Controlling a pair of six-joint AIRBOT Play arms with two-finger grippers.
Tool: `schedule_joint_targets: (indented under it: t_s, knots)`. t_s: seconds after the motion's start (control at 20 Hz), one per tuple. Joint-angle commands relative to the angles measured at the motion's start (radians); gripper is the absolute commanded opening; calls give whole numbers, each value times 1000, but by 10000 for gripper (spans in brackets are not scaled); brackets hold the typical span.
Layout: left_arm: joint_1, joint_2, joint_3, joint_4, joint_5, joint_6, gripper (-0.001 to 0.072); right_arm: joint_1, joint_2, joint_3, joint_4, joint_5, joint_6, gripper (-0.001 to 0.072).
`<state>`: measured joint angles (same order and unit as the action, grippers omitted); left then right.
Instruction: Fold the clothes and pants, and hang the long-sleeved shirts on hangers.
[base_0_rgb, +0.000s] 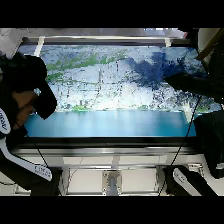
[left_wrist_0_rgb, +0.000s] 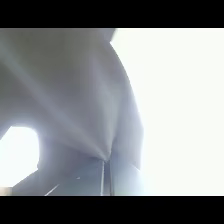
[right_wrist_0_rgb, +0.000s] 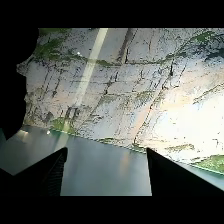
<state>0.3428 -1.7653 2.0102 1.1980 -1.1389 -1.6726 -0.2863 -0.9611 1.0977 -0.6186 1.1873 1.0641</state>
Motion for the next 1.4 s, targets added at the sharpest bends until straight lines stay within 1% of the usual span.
schedule_joint_targets:
  t_s: [0.0,0.05,0.15,0.25,0.3,0.35,0.45,0.55,0.65,0.75,0.8,0.85,0.9,0.95,1.05,1.1,1.15,1.2,1.25,1.3,1.35]
  knots:
    - [-182,146,0,-137,-39,112,20,-1,0,15,-114,41,0,547]
    - [-269,177,0,-133,-48,122,20,-1,1,35,-176,84,0,548]
    - [-455,216,0,-133,-60,158,20,-1,1,99,-335,222,0,547]
    - [-654,219,0,-125,-59,175,20,-1,1,172,-492,349,0,547]
    - [-756,209,-2,-123,-58,200,20,-1,1,205,-563,387,0,547]
    - [-850,193,-2,-118,-58,200,20,-1,1,238,-635,408,0,547]
    - [-1031,145,-2,-45,-58,200,20,-1,0,284,-740,409,0,547]
    - [-1185,78,-2,80,-66,178,20,-1,0,300,-777,383,-1,547]
    - [-1299,-1,-2,140,-90,154,20,-1,-1,300,-776,346,-1,547]
    - [-1366,-67,-2,146,-93,154,21,-1,-1,300,-773,304,0,547]
    - [-1379,-82,-1,158,-93,154,96,-1,-1,300,-771,291,0,547]
    - [-1378,-79,2,185,-93,151,398,-1,-1,300,-768,283,0,547]
    - [-1363,-61,13,244,-93,134,720,-1,-2,300,-766,282,0,548]
    - [-1338,-29,24,333,-93,106,714,-1,-2,296,-764,282,0,548]
    - [-1260,72,25,587,-87,97,711,-1,-6,290,-734,284,0,548]
    - [-1202,124,25,732,-77,75,711,-1,-11,283,-700,286,1,548]
    - [-1133,163,25,844,-61,26,711,-1,-18,272,-639,285,2,548]
    - [-1038,193,25,905,-49,-40,710,0,-25,256,-560,275,2,548]
    - [-935,207,24,887,-50,-84,710,0,-34,229,-449,247,2,548]
    - [-817,206,23,819,-73,-105,710,0,-45,202,-347,212,2,548]
    - [-705,193,21,709,-113,-115,710,5,-60,173,-261,175,0,548]
